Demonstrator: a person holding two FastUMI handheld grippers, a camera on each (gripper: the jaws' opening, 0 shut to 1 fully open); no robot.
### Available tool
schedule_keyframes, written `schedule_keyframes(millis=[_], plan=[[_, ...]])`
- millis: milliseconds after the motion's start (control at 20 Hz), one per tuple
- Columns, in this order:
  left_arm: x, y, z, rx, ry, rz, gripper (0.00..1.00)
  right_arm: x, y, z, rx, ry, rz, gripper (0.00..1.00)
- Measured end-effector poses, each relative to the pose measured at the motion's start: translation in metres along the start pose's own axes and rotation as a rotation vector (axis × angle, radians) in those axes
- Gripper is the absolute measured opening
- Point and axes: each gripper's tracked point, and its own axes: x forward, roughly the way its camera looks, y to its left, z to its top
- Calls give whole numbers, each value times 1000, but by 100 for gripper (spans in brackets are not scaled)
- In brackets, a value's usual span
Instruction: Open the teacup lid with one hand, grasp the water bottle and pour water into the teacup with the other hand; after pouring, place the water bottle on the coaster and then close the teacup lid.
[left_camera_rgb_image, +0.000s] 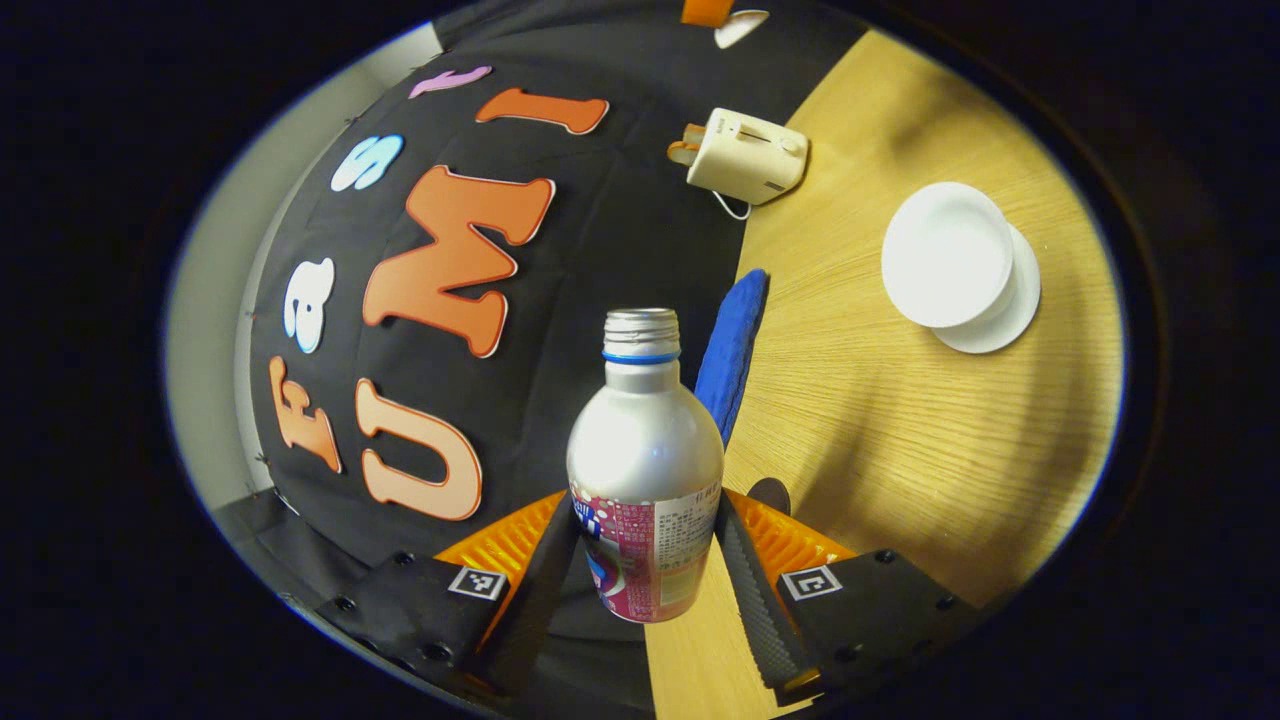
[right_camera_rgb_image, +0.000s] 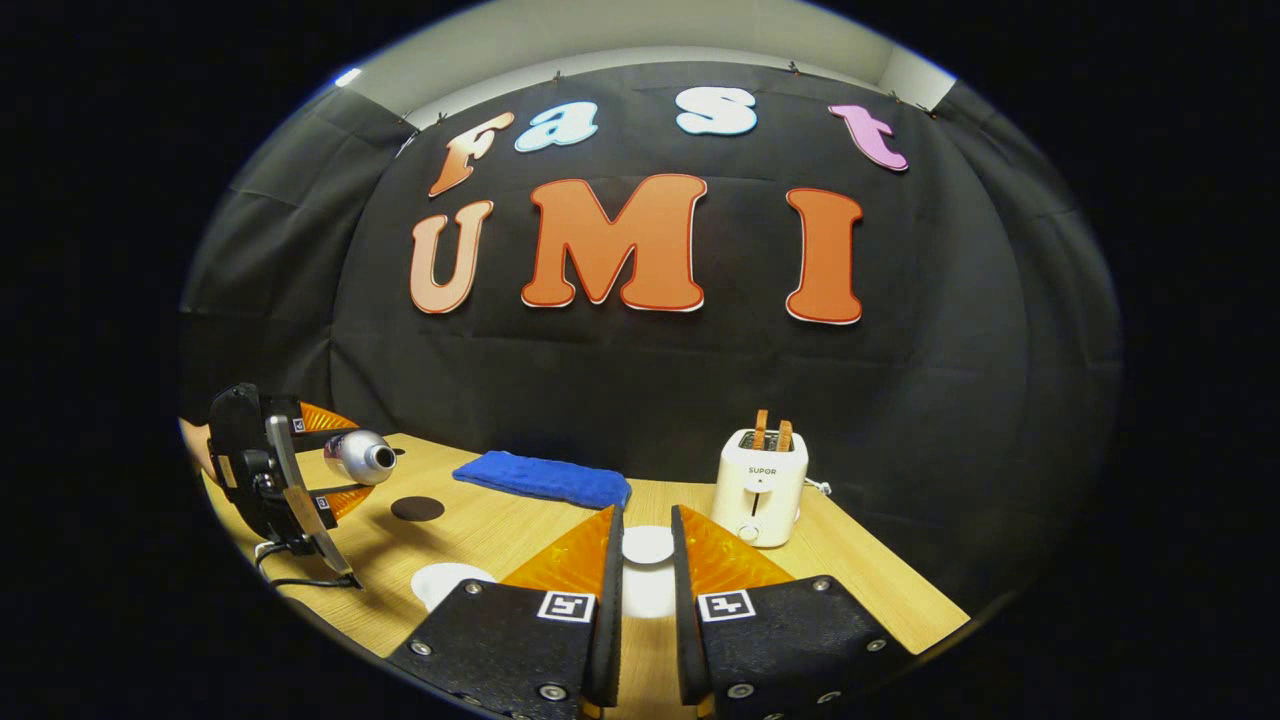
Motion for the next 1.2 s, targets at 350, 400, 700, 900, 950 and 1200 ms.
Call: schedule_keyframes(millis=[350, 400, 700, 900, 950, 1200], plan=[[-1, 0, 24, 193, -59, 7, 85, -6, -13, -4, 7, -6, -20, 23], [-2, 1, 27, 222, -71, 13, 85, -7, -14, -5, 8, -5, -19, 23], [-6, 3, 41, 350, -118, 27, 85, -13, -19, -8, 15, -4, -32, 23], [-5, 4, 49, 421, -141, 36, 85, -16, -19, -8, 12, -8, -31, 23], [-3, 6, 53, 440, -146, 41, 87, -17, -18, -8, 11, -6, -29, 24], [-3, 7, 59, 530, -168, 56, 82, -17, -19, -9, 7, -7, -30, 23]])
